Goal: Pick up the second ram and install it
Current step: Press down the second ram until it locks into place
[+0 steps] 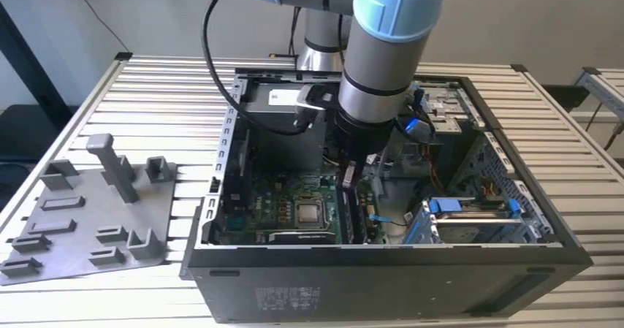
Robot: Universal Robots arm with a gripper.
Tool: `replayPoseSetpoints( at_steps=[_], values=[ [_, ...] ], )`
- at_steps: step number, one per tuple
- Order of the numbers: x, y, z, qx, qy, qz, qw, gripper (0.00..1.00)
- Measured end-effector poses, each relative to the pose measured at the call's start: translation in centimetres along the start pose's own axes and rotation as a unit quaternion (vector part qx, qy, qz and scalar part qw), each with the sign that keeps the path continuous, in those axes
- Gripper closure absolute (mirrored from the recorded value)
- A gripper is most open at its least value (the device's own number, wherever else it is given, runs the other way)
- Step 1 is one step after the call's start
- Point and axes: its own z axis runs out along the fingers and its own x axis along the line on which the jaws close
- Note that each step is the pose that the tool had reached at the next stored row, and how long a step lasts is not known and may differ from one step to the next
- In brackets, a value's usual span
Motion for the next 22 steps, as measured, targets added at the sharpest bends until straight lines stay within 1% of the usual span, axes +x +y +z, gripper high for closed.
replayPoseSetpoints(
  at_steps=[2, 5, 9, 13, 15, 16, 20, 22],
  values=[
    [0.0, 0.0, 0.05, 0.0001, 0.0, -0.018, 0.9998, 0.89],
    [0.01, -0.01, 0.11, 0.0006, 0.0001, -0.044, 0.999, 0.89],
    [0.01, 0.0, 0.14, 0.0023, -0.0003, -0.072, 0.9974, 0.89],
    [0.04, 0.04, 0.14, 0.0044, -0.0007, -0.096, 0.9953, 0.89],
    [0.08, 0.15, 0.16, 0.0044, -0.0007, -0.106, 0.9944, 0.89],
    [0.09, 0.17, 0.15, 0.0043, -0.0006, -0.108, 0.9941, 0.89],
    [0.09, 0.17, 0.17, 0.0043, -0.0006, -0.108, 0.9941, 0.89],
    [0.11, 0.16, 0.4, 0.0043, -0.0006, -0.111, 0.9939, 0.89]
  ],
)
